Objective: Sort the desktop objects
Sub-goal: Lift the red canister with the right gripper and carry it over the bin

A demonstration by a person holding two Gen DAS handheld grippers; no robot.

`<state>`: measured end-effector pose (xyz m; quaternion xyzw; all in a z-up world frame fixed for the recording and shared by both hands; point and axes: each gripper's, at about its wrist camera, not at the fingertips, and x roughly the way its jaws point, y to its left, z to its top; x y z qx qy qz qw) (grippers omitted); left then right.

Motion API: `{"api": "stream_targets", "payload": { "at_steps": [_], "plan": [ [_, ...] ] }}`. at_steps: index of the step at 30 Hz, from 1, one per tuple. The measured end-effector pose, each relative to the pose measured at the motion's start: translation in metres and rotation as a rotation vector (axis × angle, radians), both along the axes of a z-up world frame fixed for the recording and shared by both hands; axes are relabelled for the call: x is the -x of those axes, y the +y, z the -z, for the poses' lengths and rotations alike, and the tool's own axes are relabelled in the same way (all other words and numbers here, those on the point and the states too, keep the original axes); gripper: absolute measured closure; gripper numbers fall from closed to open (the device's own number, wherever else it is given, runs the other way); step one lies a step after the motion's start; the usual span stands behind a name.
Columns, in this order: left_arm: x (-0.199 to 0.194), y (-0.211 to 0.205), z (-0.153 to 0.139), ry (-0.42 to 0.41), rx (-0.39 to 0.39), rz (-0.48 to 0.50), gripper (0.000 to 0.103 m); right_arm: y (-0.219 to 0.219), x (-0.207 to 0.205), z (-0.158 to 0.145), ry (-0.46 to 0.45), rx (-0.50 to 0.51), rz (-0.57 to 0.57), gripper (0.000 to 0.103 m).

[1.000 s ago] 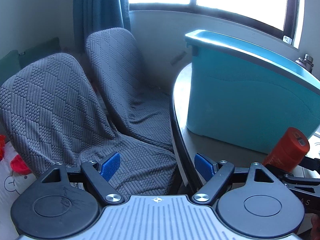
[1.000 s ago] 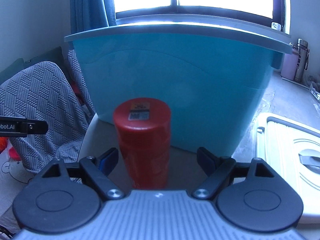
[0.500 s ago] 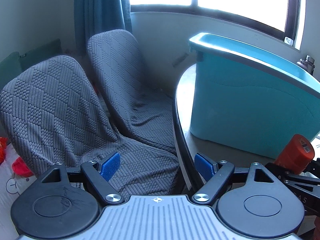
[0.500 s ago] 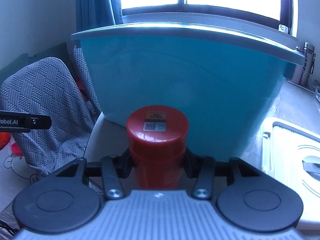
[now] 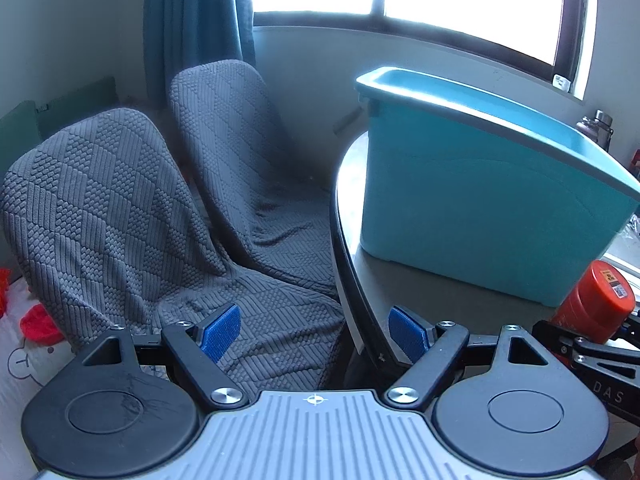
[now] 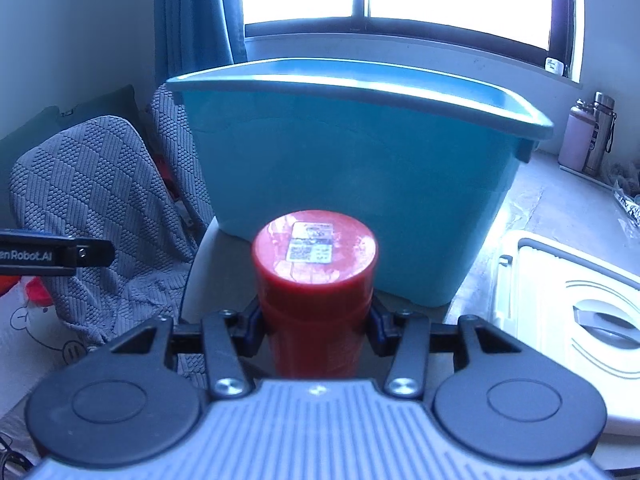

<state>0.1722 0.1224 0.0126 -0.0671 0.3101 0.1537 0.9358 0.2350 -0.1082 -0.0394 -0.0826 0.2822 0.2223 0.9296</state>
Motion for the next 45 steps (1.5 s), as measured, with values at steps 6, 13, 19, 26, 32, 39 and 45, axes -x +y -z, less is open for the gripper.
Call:
{"api": "stream_targets", "payload": {
  "at_steps": [6,13,19,26,32,39,45],
  "plan": [
    [0.007,-0.008,-0.009,-0.011,-0.009,0.025,0.02,-0.005,0.011,-0.008,-0.002,-0.007,0.013,0.054],
    [0.01,-0.02,-0.026,-0.022,-0.012,0.061,0.02,-0.015,0.023,-0.033,-0.023,-0.015,0.036,0.053],
    [0.01,-0.028,-0.046,-0.059,-0.04,0.089,0.02,-0.02,0.028,-0.058,-0.052,-0.032,0.047,0.054],
    [-0.001,-0.035,-0.074,-0.068,-0.057,0.131,0.02,-0.023,0.026,-0.084,-0.07,-0.06,0.052,0.054],
    [-0.015,-0.033,-0.104,-0.108,-0.038,0.16,0.02,-0.023,0.015,-0.11,-0.112,-0.092,0.051,0.054],
    [-0.049,-0.033,-0.129,-0.106,-0.045,0.188,0.02,-0.021,-0.011,-0.128,-0.151,-0.092,0.077,0.054],
    [-0.088,-0.031,-0.144,-0.114,-0.052,0.211,0.02,-0.017,-0.041,-0.139,-0.172,-0.095,0.097,0.054]
  ]
}}
